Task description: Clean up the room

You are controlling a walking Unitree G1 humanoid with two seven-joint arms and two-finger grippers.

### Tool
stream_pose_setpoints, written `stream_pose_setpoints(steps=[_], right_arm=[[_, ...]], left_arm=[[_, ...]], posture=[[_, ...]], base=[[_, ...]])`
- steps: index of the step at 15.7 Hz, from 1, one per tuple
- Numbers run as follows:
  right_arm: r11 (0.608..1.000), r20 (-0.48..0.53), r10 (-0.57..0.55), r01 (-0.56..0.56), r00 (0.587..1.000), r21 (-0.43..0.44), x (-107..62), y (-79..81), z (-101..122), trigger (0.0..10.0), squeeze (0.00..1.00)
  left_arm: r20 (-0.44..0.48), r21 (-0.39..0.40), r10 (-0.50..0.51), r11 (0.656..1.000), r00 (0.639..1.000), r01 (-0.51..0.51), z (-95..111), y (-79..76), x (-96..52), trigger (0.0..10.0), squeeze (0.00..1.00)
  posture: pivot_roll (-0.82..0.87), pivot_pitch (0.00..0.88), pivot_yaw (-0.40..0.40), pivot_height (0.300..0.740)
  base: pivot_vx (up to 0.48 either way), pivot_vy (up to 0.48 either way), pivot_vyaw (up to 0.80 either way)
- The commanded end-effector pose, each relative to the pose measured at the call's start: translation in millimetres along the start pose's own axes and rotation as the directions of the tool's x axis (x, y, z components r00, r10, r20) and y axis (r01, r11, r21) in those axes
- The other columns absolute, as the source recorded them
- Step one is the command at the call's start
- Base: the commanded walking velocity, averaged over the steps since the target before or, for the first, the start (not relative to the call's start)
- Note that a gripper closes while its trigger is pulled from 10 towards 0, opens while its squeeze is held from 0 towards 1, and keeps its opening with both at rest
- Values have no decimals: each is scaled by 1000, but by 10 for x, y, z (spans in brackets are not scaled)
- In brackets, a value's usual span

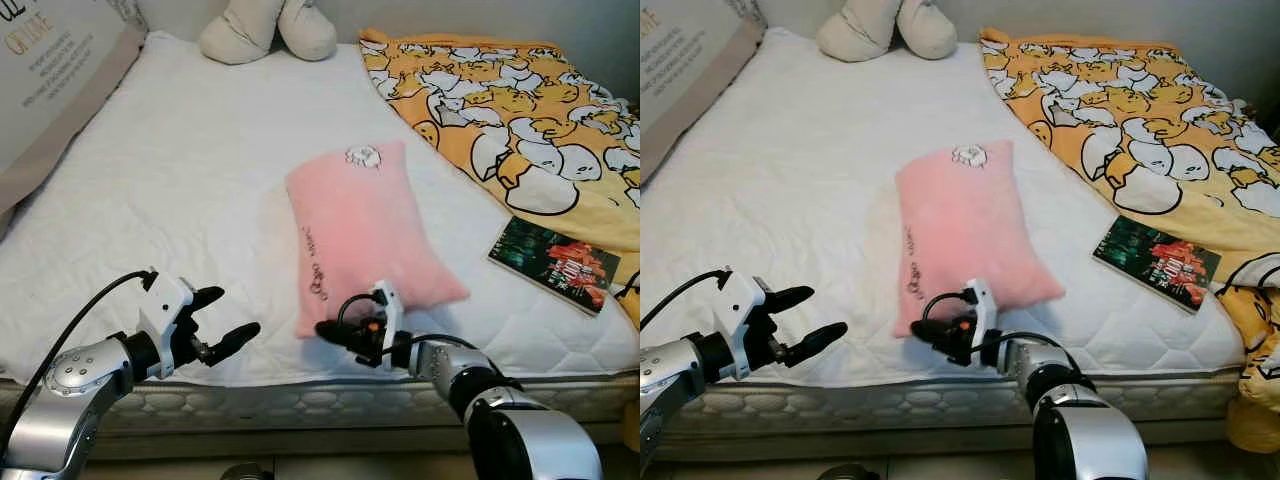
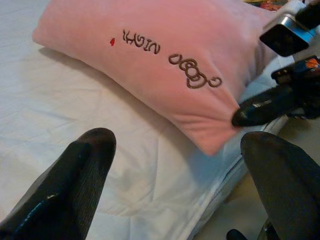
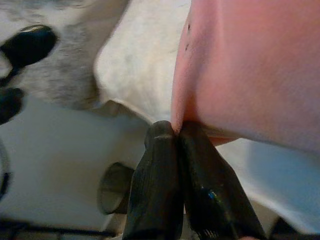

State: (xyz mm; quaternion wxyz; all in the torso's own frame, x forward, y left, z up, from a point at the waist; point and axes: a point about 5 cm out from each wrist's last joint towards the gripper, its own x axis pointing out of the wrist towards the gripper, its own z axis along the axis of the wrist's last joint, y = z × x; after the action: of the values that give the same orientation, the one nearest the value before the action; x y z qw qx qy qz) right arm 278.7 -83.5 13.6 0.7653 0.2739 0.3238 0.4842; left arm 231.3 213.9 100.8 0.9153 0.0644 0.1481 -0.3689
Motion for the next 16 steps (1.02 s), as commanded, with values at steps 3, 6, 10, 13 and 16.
stream_pose_setpoints(steps=[3, 6, 10, 13, 16], right_arm=[[1000, -26, -18, 18, 999, -1, 16, -4, -81, 0, 0], [997, -30, -62, 60, 998, -46, -19, -41, -79, 10000, 0], [999, 11, -43, 43, 999, 3, -22, -32, -46, 10000, 1000], [997, -29, 68, -67, 997, 26, -26, 25, -74, 10000, 1000], [987, 10, 158, -158, 987, -19, -108, 49, -1, 10000, 1000]], left_arm=[[4, 8, 3, 1000, 1000, -3, 15, 25, -10, 10000, 0], [3, 12, 2, 1000, 1000, -2, 12, 27, -8, 10000, 0], [3, 16, 2, 1000, 1000, -2, 17, 34, 11, 10000, 0], [7, 16, 0, 1000, 1000, 0, 25, 41, 27, 10000, 0], [15, 9, -4, 1000, 1000, 4, 22, 39, 39, 10000, 0]], posture=[[163, 0, -2, 740], [160, 0, 0, 740], [157, 0, 4, 740], [147, 0, 10, 740], [123, 0, 18, 740]], base=[[0, 0, 0], [0, 0, 0], [0, 0, 0], [0, 0, 0], [0, 0, 0]])
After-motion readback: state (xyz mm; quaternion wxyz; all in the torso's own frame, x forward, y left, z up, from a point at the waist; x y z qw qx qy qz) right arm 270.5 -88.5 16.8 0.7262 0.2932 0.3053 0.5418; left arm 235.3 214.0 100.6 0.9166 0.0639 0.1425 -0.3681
